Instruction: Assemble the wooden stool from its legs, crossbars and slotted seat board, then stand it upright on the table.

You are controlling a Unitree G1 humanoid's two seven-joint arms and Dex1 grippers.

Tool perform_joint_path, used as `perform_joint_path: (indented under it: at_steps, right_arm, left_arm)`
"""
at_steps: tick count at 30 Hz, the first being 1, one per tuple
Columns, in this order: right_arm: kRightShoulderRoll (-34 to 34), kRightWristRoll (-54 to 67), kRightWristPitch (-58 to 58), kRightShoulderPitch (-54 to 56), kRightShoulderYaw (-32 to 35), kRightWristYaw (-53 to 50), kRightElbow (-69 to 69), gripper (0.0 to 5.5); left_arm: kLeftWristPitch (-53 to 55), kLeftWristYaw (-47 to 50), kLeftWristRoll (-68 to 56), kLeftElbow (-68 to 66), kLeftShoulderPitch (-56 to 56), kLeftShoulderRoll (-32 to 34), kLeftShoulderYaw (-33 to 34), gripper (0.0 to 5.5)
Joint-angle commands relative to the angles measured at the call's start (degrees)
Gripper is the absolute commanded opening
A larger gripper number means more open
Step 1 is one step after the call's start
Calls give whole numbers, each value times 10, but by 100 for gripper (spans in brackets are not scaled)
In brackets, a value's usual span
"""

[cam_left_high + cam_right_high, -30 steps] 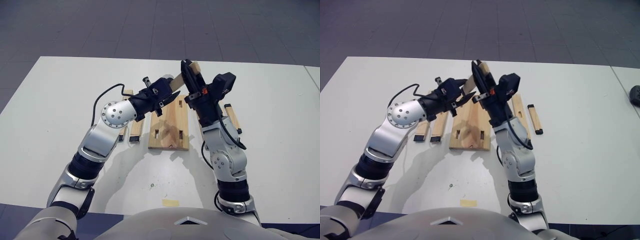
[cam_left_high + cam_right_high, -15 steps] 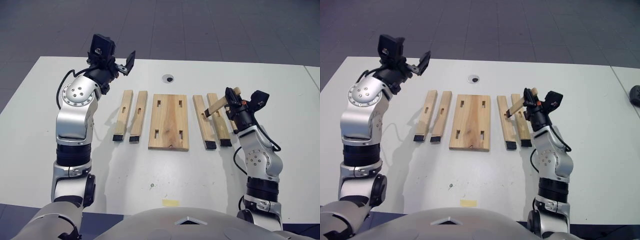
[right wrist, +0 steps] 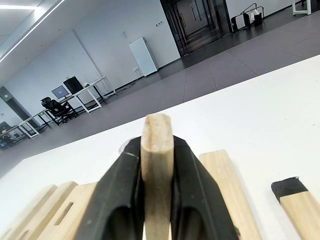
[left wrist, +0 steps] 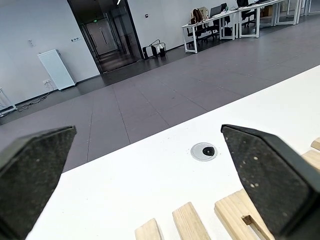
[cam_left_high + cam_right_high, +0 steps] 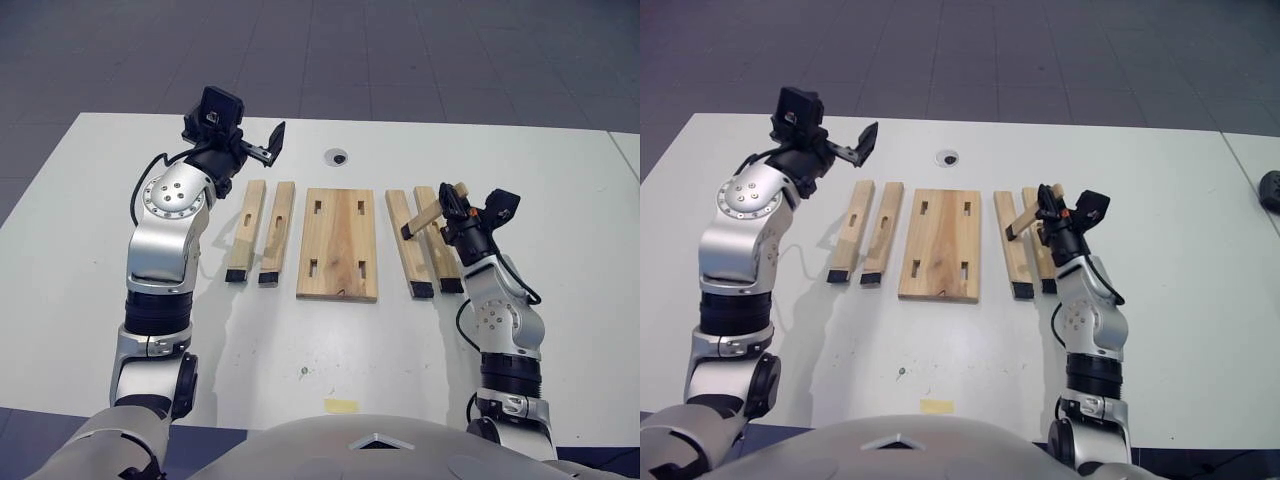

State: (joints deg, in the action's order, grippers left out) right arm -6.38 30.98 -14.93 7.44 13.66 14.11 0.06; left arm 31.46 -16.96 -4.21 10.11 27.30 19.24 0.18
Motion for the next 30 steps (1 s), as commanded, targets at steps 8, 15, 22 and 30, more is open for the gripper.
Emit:
perform_joint_path:
  at_steps: [8,15,22,30]
  right_arm:
    - [-15,-60,20,-11,-17,1,29,42]
    - [-26,-116,40,-37,-63,17,28,42]
    - [-24,-153,50,-88,-110,25,29,42]
    - [-50,-169,-17,-49,-115,16,53,42]
  left_arm:
    - [4,-2,13,11,-6,8,-11,540]
    - [-3,-11,19,8,-1,22,-12,540]
    - [-7,-13,25,4,1,28,-11,540]
    - [-13,-18,31,-2,4,32,-20,540]
